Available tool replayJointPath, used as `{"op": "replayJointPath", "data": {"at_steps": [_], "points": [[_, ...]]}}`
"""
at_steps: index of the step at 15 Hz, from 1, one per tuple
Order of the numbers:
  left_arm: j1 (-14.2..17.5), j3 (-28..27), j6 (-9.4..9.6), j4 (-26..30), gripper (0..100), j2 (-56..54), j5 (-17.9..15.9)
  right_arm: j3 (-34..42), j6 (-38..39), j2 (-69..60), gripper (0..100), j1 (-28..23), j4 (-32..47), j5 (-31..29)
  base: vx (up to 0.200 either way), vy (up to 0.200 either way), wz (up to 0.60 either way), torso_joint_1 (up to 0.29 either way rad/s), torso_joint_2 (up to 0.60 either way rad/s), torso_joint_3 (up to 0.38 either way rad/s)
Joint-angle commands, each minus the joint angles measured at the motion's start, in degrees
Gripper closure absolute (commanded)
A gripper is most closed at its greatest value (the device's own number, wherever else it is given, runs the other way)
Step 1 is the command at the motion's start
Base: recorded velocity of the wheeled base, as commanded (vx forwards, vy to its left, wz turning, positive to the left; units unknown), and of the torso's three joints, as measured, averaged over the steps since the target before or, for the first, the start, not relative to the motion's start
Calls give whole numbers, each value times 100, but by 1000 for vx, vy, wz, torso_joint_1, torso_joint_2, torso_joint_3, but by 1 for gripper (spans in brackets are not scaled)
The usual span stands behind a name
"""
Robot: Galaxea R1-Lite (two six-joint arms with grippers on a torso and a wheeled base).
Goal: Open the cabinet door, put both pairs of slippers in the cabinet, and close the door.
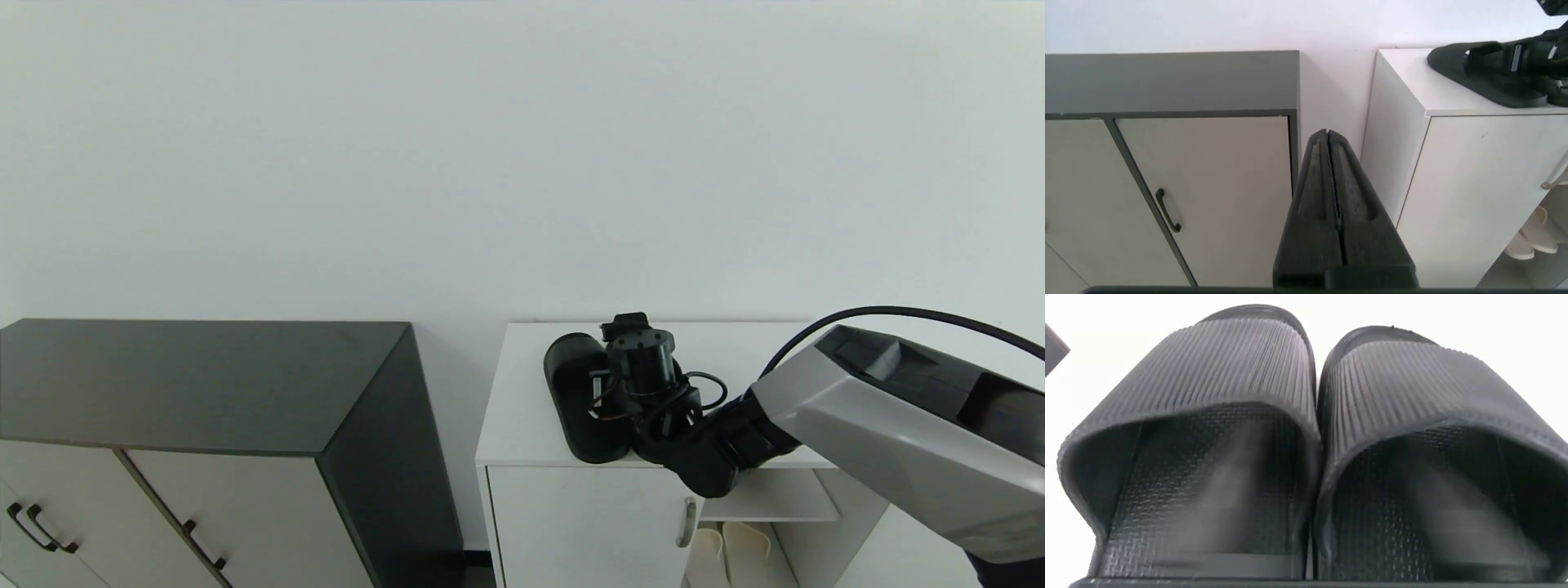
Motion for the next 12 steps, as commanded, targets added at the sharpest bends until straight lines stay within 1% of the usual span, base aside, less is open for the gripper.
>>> {"op": "replayJointPath", "data": {"at_steps": [1,4,7,9,12], "points": [[-1,0,-1,-1,100,9,3,-42,-19,37,100,0,6,-1,0,0,0,0,0,0],[7,0,-1,-1,100,9,3,-68,-72,-16,100,8,-3,-10,0,0,0,0,0,0],[-1,0,-1,-1,100,9,3,125,-107,-420,100,26,-12,-28,0,0,0,0,0,0],[-1,0,-1,-1,100,9,3,468,-124,-957,100,105,-3,-19,0,0,0,0,0,0],[-1,0,-1,-1,100,9,3,1558,-116,-1888,100,422,-38,95,0,0,0,0,0,0]]}}
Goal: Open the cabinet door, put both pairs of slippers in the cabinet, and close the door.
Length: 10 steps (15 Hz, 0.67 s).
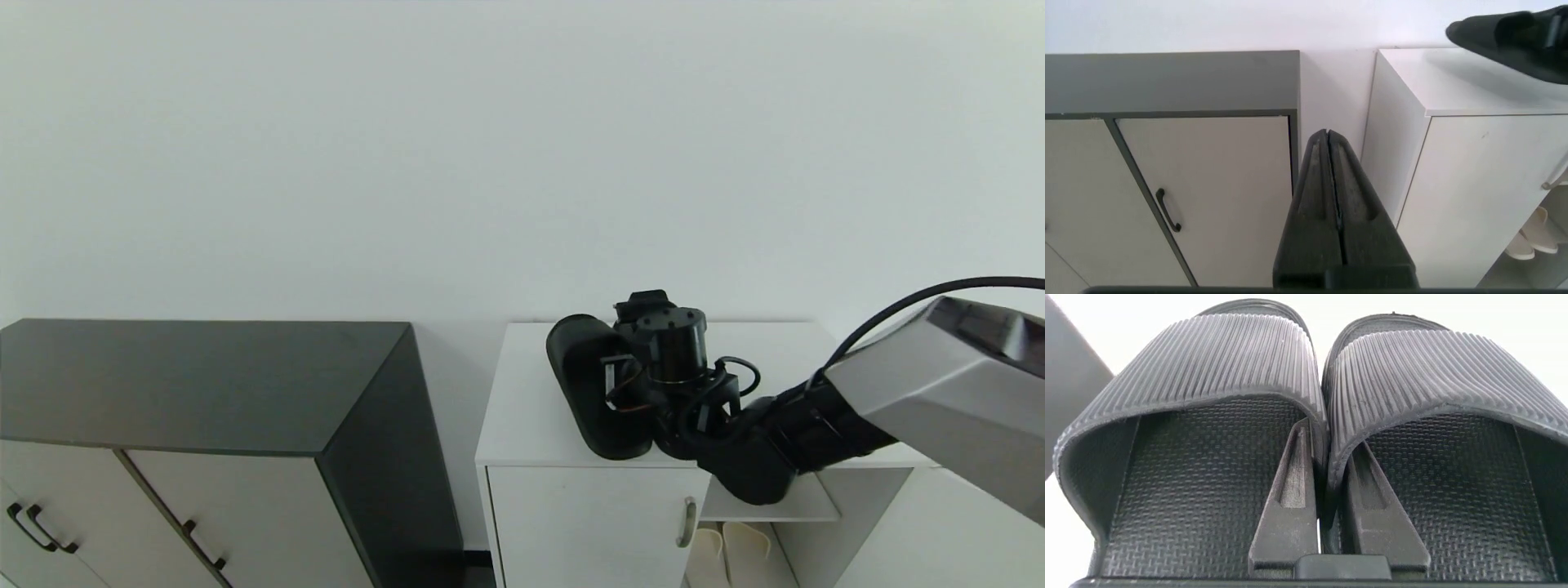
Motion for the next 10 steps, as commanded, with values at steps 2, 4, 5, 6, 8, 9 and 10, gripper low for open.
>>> {"op": "replayJointPath", "data": {"at_steps": [2,4,5,6,8,9,10], "points": [[-1,0,-1,-1,100,1,9,1363,7,-1202,100,381,-125,238,0,0,0,0,0,0],[-1,0,8,-1,100,1,0,1908,25,-1501,100,442,-275,449,0,0,0,0,0,0],[-1,0,-1,-1,100,1,9,1961,25,-1519,100,442,-284,467,0,0,0,0,0,0],[-1,0,-1,-1,100,1,9,1970,25,-1519,100,442,-284,475,0,0,0,0,0,0],[-1,0,-10,-1,100,1,9,1979,16,-1431,100,504,-284,475,0,0,0,0,0,0],[-1,0,-10,-1,100,1,9,1979,16,-1405,100,512,-284,467,0,0,0,0,0,0],[7,0,-10,-1,100,1,9,1979,16,-1405,100,512,-284,475,0,0,0,0,0,0]]}}
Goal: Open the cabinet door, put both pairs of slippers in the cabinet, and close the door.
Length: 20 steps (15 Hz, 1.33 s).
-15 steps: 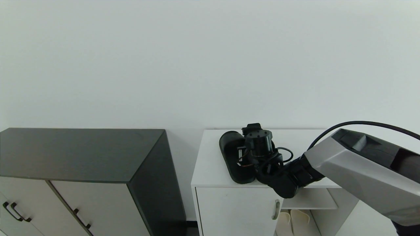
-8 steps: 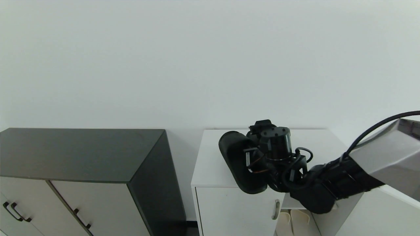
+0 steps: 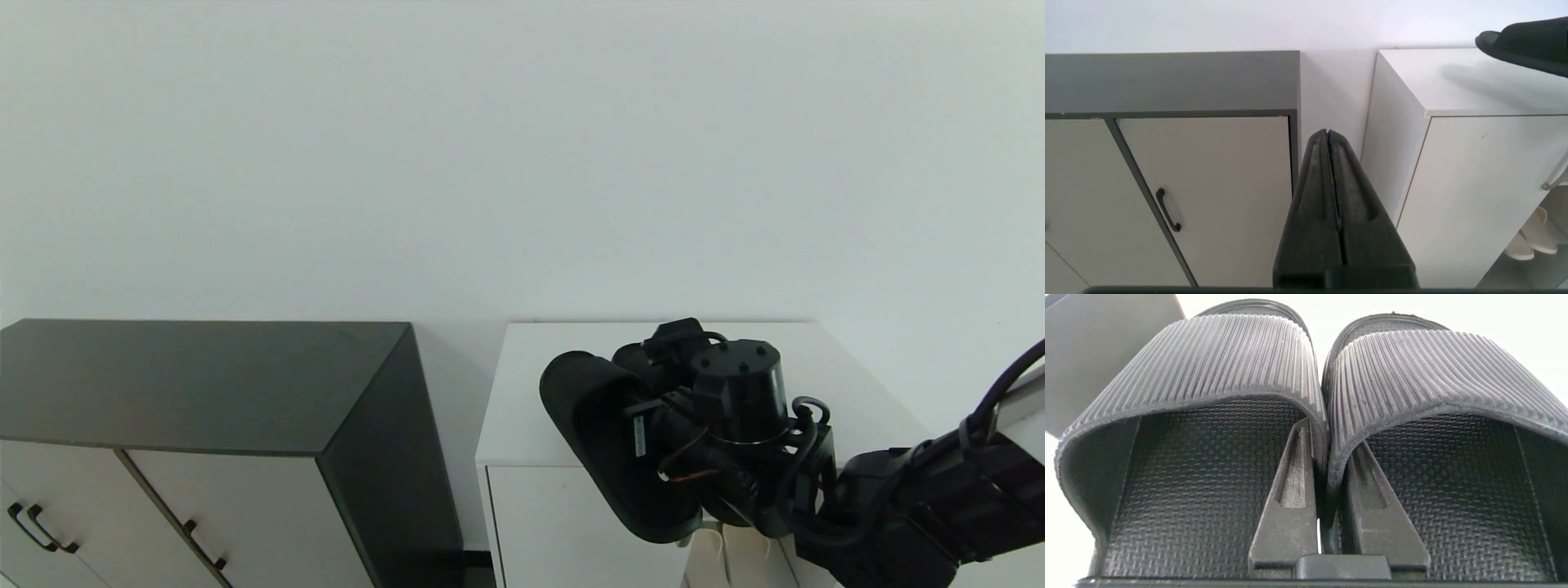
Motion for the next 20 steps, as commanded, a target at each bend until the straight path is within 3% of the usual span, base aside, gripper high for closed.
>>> {"op": "replayJointPath", "data": {"at_steps": [1,6,20], "points": [[-4,0,0,-1,100,-1,4,17,-1,-12,100,19,-2,4,0,0,0,0,0,0],[-4,0,-9,-1,100,-1,4,26,-1,-3,100,19,-2,-5,0,0,0,0,0,0],[-4,0,-9,-1,100,-1,-5,44,-1,102,100,28,-11,-5,-186,0,0,2,2,2]]}}
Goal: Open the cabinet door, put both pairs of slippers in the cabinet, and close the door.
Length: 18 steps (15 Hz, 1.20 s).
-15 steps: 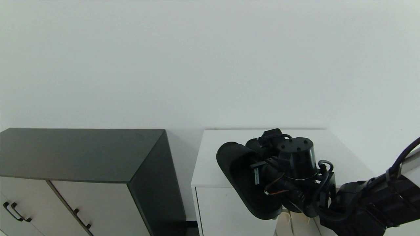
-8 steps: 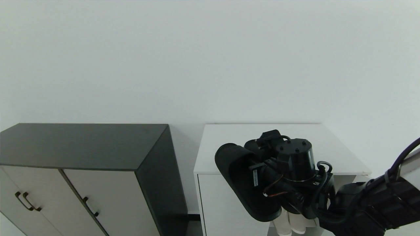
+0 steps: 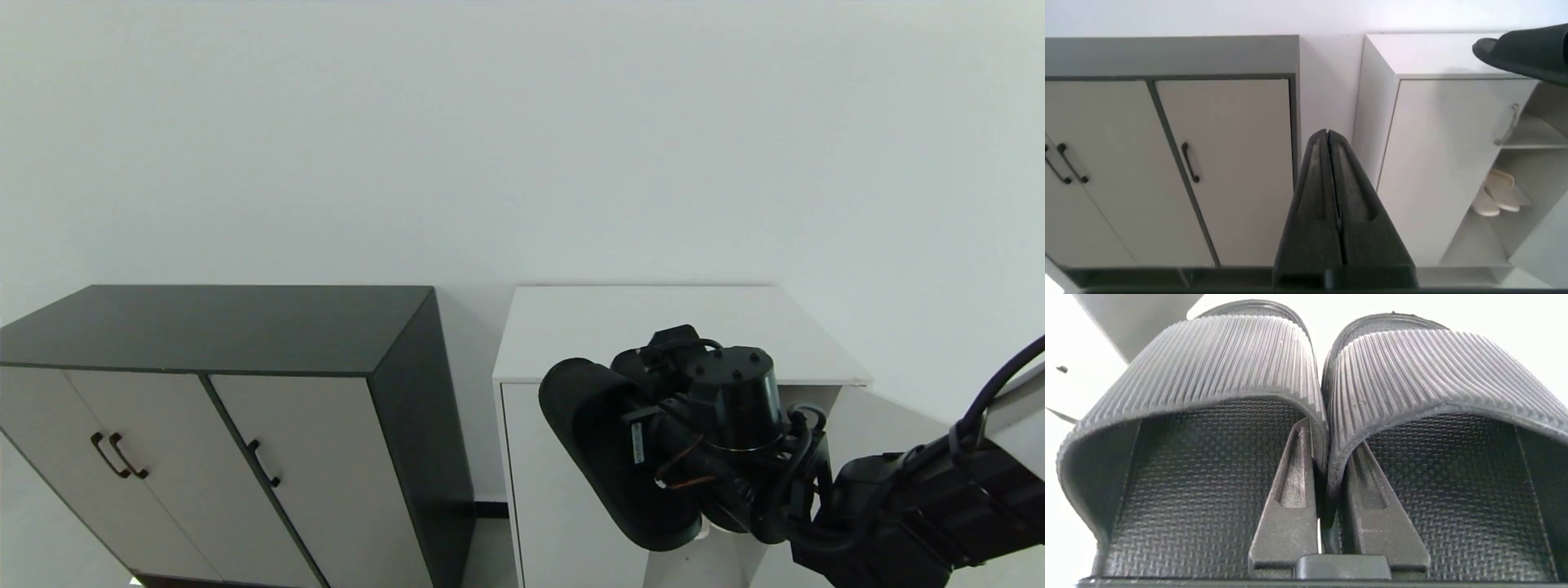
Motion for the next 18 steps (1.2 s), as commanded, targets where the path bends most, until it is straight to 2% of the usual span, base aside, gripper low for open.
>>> {"op": "replayJointPath", "data": {"at_steps": [1,14,18], "points": [[-1,0,2,-1,100,-1,-3,2,-1,36,100,8,1,-1,0,0,0,0,0,0],[-1,0,2,-1,100,-1,-3,-6,-1,107,100,17,-7,-1,0,0,0,0,0,0],[7,0,11,-1,100,-1,-3,11,-1,107,100,17,-7,-1,0,-200,0,2,-2,2]]}}
